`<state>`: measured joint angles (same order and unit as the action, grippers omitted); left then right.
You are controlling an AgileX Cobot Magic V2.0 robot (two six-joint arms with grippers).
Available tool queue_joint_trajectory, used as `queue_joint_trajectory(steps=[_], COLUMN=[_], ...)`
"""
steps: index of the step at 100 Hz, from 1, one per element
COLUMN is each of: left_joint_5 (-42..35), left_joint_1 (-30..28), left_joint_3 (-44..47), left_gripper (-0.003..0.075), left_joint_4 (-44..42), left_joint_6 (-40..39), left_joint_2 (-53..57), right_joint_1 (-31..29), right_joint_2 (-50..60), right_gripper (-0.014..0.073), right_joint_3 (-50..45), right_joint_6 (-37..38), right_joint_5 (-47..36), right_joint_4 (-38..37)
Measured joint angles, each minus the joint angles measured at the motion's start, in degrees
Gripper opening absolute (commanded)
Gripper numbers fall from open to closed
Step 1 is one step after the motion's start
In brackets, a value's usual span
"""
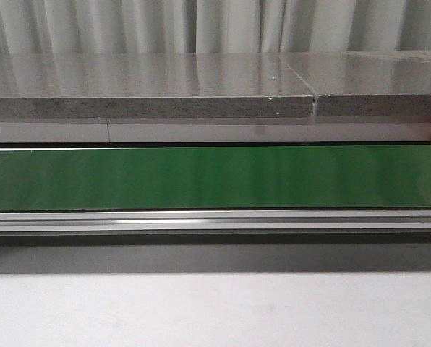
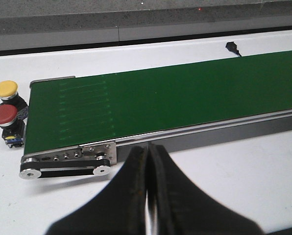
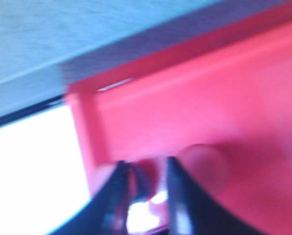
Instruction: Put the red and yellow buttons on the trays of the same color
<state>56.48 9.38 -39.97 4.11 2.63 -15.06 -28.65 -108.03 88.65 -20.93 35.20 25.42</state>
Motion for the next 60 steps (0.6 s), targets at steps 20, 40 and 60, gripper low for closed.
queue_joint_trajectory(steps=[20, 40, 60], left_joint_5=[0.0, 0.0, 0.0], left_joint_1=[0.0, 0.0, 0.0], left_joint_3=[0.0, 0.0, 0.0], left_gripper=[-0.0021, -0.0021, -0.0021], left_joint_4=[0.0, 0.0, 0.0], left_joint_6=[0.0, 0.0, 0.0], left_joint_2=[0.0, 0.0, 0.0], right_joint_1=[5.1, 10.0, 14.9], right_joint_2=[8.6, 18.0, 27.4], right_gripper=[-0.0066, -0.0066, -0.0066], right_joint_3=[-6.0, -13.3, -21.9], right_joint_6=[-2.4, -3.0, -3.1], right_joint_5=[-0.3, -1.0, -3.7], right_joint_4=[0.0, 0.0, 0.0])
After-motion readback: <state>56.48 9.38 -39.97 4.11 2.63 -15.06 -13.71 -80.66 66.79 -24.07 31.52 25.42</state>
